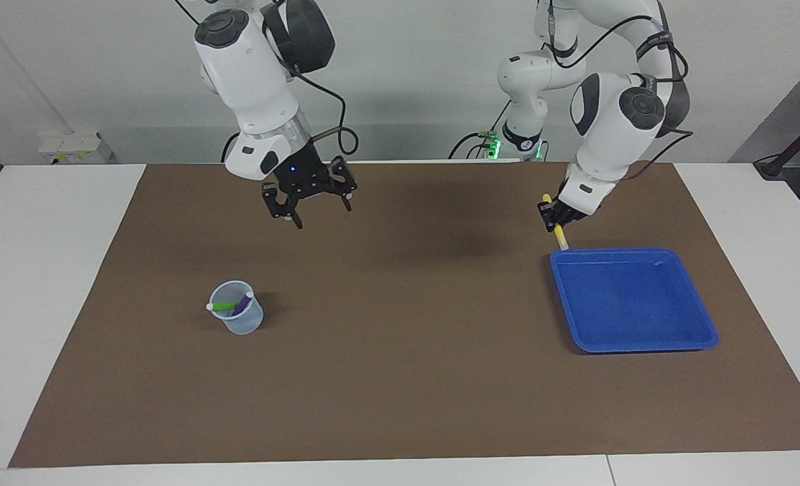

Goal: Right arm passes pens to left for tray arrangement
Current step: 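Lower the pen into the tray while the right gripper returns to the cup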

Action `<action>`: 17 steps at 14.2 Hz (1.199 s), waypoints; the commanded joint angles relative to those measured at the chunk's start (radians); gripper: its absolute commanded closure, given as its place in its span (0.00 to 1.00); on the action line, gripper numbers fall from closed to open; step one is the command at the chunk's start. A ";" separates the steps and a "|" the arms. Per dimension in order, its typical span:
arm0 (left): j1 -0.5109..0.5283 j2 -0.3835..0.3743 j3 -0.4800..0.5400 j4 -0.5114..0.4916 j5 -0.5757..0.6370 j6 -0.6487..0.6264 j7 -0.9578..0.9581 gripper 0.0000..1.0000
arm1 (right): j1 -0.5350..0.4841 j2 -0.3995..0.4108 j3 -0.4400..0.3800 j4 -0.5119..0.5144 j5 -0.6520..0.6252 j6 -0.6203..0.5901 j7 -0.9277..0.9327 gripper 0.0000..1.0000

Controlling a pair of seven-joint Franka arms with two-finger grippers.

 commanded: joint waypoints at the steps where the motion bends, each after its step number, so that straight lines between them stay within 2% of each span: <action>1: 0.035 0.049 -0.005 0.007 0.118 0.075 0.082 1.00 | -0.062 0.023 0.015 -0.079 -0.027 0.109 -0.148 0.00; 4: 0.151 0.173 -0.005 0.070 0.149 0.161 0.234 1.00 | -0.079 0.051 0.014 -0.157 -0.064 0.222 -0.184 0.00; 6: 0.171 0.210 -0.005 0.105 0.155 0.161 0.268 1.00 | -0.082 0.063 0.014 -0.204 -0.110 0.310 -0.217 0.00; 8: 0.185 0.259 -0.005 0.142 0.207 0.170 0.270 1.00 | -0.103 0.092 0.014 -0.207 -0.115 0.342 -0.266 0.00; 11: 0.244 0.407 -0.005 0.288 0.223 0.169 0.338 1.00 | -0.126 0.109 0.014 -0.207 -0.116 0.355 -0.318 0.00; 13: 0.245 0.438 -0.005 0.335 0.235 0.166 0.343 1.00 | -0.146 0.117 0.014 -0.207 -0.119 0.356 -0.354 0.04; 17: 0.282 0.460 -0.005 0.326 0.226 0.216 0.343 1.00 | -0.163 0.143 0.014 -0.210 -0.123 0.358 -0.354 0.13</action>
